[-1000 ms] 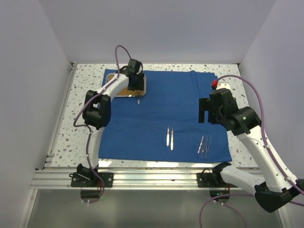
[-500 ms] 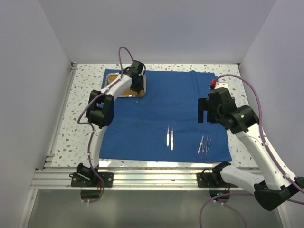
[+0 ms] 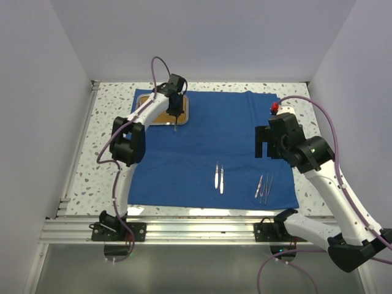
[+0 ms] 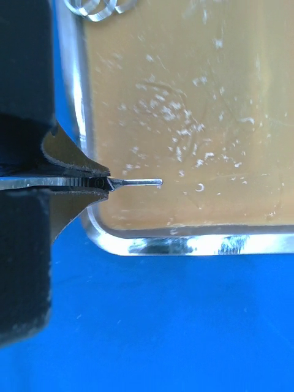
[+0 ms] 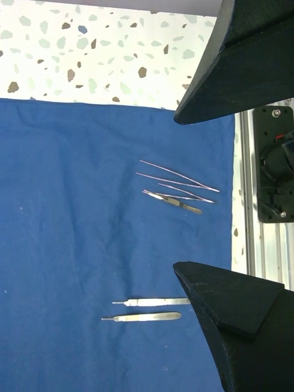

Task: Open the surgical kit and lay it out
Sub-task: Pick up the medical item from the container, then place the medical item in the surgical kit.

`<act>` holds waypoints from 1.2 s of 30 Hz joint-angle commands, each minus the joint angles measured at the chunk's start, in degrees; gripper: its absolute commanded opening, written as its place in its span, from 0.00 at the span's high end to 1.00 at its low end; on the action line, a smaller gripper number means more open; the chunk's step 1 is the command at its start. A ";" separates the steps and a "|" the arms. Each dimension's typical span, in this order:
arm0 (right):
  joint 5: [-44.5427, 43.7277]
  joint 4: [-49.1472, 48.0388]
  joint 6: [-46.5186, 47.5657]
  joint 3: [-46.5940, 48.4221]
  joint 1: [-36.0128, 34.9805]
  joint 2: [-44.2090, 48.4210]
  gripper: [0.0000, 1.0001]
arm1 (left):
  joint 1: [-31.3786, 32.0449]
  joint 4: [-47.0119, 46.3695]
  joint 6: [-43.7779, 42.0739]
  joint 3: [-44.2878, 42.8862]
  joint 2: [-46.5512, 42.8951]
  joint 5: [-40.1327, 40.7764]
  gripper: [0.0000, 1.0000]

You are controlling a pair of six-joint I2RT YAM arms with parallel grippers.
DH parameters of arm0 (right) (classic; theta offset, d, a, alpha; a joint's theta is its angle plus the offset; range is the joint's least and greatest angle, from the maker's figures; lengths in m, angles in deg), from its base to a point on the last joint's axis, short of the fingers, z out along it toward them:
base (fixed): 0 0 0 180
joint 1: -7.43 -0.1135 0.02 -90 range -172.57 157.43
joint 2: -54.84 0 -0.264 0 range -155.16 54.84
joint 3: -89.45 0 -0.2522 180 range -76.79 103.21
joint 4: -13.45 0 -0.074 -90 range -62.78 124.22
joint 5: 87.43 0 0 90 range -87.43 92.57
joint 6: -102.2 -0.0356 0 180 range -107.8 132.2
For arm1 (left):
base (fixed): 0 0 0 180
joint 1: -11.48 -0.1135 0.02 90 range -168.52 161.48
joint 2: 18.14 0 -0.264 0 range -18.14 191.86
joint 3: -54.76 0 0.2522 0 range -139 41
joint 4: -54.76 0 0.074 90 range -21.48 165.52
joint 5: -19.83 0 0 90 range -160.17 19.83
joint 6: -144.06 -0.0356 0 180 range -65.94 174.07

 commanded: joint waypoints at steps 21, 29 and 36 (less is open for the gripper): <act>7.45 1.97 -1.43 -3.88 0.00 13.16 0.02 | 32.99 -7.89 38.29 38.25 -30.94 7.70 1.00; 7.62 4.70 -0.38 -2.48 -0.18 14.48 0.02 | 36.95 -8.08 37.94 35.61 -24.70 8.49 1.00; 6.39 4.26 -0.11 -2.65 -0.09 14.48 0.01 | 37.04 -2.37 35.67 31.06 -25.74 10.68 0.47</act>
